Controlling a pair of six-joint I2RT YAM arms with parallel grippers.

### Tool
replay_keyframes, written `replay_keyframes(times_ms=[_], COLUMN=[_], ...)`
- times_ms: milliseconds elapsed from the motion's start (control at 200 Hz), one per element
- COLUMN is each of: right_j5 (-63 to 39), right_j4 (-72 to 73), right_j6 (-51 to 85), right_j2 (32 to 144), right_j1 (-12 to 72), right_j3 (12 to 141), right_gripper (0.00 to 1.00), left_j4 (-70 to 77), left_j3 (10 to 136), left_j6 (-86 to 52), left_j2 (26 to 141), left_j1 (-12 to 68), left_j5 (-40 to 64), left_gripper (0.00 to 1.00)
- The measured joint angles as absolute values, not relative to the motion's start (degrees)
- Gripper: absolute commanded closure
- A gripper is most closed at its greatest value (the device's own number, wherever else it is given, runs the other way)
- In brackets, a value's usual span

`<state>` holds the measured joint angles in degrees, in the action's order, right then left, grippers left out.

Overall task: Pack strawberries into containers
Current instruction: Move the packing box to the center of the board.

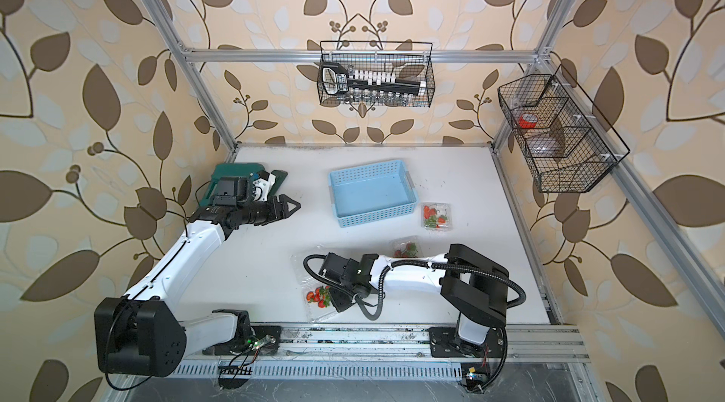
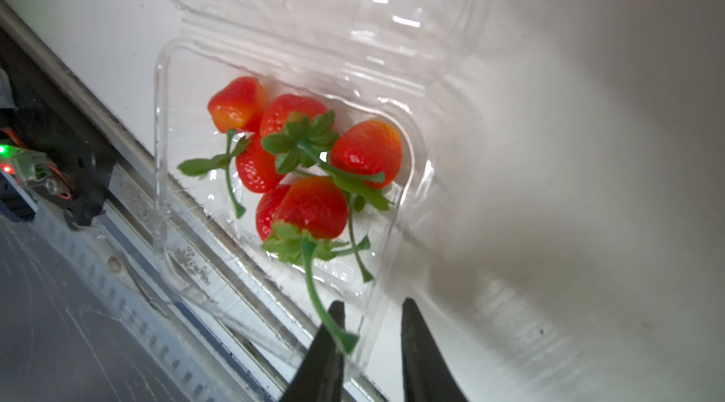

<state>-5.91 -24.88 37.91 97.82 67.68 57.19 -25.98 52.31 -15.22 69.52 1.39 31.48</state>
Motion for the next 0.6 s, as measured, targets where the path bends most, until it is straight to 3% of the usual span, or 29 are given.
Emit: replay_keyframes(times_ms=[250,600], right_j5=[-3.29,-1.69], right_j4=[-27.09,-27.27], right_j6=[37.69,33.28], right_j2=[97.19,96.77], right_j1=[62.54,54.02], right_j3=[57.49,57.91], right_gripper=[0.91,0.92], left_j4=[-25.98,-25.91], left_j3=[52.31,52.38], left_j6=[-15.03,-15.07], left_j2=[69.93,71.59], left_j1=[1.39,1.39], left_j5=[32.69,33.04], left_gripper=[0.25,0.26])
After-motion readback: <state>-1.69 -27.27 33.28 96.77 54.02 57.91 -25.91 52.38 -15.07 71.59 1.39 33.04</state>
